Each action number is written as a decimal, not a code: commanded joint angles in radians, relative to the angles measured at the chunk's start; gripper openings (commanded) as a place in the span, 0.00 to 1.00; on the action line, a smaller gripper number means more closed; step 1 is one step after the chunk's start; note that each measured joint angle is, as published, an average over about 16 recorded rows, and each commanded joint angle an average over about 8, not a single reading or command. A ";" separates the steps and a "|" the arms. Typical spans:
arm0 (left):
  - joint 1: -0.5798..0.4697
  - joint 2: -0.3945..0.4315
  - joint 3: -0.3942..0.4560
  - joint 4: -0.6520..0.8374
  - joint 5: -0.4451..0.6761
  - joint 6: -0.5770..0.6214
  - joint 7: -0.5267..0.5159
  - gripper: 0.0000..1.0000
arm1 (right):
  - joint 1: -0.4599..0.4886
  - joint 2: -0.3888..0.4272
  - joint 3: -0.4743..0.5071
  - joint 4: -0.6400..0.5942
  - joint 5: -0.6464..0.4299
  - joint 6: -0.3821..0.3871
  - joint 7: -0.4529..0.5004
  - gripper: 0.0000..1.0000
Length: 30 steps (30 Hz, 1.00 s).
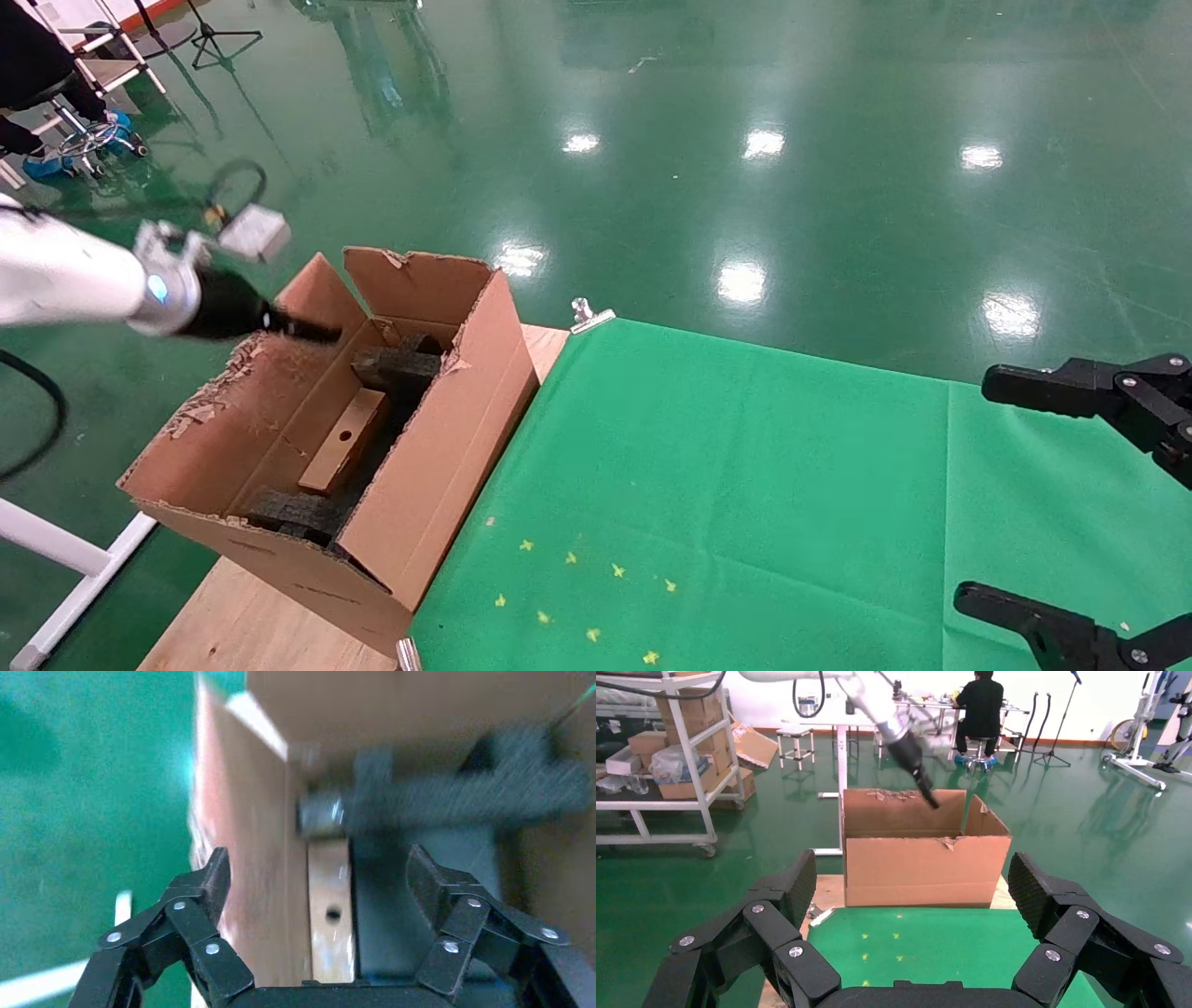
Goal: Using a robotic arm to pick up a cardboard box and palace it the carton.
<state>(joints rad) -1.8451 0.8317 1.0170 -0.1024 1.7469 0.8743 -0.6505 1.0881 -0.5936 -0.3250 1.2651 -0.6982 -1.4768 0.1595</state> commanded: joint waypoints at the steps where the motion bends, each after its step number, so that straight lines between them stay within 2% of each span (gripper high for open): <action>1: -0.021 -0.023 -0.016 -0.034 -0.023 0.014 0.020 1.00 | 0.000 0.000 0.000 0.000 0.000 0.000 0.000 1.00; 8: -0.040 -0.042 -0.026 -0.069 -0.036 0.023 0.029 1.00 | 0.000 0.000 0.000 0.000 0.000 0.000 0.000 1.00; 16: -0.014 -0.037 -0.037 -0.078 -0.052 0.033 0.035 1.00 | 0.000 0.000 0.000 0.000 0.000 0.000 0.000 1.00; 30: 0.158 -0.078 -0.191 -0.321 -0.264 0.163 0.129 1.00 | 0.000 0.000 0.000 0.000 0.000 0.000 0.000 1.00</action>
<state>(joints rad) -1.6872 0.7534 0.8260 -0.4237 1.4826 1.0374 -0.5214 1.0881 -0.5935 -0.3254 1.2647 -0.6978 -1.4768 0.1593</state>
